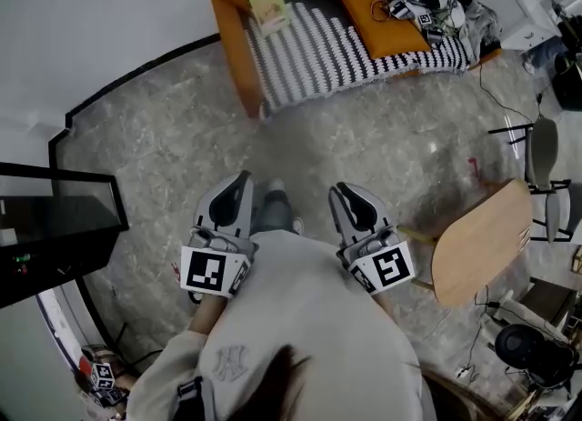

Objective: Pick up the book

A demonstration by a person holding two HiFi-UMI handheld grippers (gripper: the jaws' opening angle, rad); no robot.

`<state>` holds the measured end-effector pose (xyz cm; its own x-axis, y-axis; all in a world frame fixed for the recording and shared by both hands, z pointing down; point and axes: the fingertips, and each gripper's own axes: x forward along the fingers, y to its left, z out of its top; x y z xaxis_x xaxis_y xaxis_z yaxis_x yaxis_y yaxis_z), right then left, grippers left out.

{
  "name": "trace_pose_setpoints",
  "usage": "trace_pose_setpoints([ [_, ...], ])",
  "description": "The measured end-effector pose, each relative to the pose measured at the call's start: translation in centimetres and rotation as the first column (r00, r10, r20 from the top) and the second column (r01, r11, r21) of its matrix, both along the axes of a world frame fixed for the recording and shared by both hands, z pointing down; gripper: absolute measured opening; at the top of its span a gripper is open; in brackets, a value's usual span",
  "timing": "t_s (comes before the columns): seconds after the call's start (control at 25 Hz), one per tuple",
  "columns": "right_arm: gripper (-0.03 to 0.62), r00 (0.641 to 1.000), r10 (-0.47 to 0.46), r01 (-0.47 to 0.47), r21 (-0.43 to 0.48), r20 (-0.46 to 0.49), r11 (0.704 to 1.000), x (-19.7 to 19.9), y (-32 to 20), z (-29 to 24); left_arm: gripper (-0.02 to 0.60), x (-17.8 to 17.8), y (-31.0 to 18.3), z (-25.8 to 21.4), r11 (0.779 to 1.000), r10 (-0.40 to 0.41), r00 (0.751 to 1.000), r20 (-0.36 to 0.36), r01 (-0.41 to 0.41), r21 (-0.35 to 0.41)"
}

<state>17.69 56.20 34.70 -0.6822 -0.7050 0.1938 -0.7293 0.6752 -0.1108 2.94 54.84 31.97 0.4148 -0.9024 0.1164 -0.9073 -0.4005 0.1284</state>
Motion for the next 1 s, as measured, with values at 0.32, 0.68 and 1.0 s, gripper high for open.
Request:
trace_pose_setpoints([
  [0.32,0.058,0.998,0.059,-0.06,0.042,0.021,0.997,-2.5,-7.6,-2.6,0.009,-2.7,-7.6,-1.7,0.999,0.042,0.999,0.002,-0.042,0.024],
  [0.68,0.057,0.991,0.128,-0.129,0.027,0.047,0.991,-4.3,-11.6,-2.3,0.009,-4.8,-11.8,-1.2,0.997,0.073,0.997,-0.007,-0.073,0.015],
  [1.0,0.057,0.99,0.141,-0.14,-0.028,0.006,0.99,-3.8,-12.4,-0.2,0.009,-6.3,-12.4,0.2,0.999,0.039,0.999,0.008,-0.039,-0.02],
])
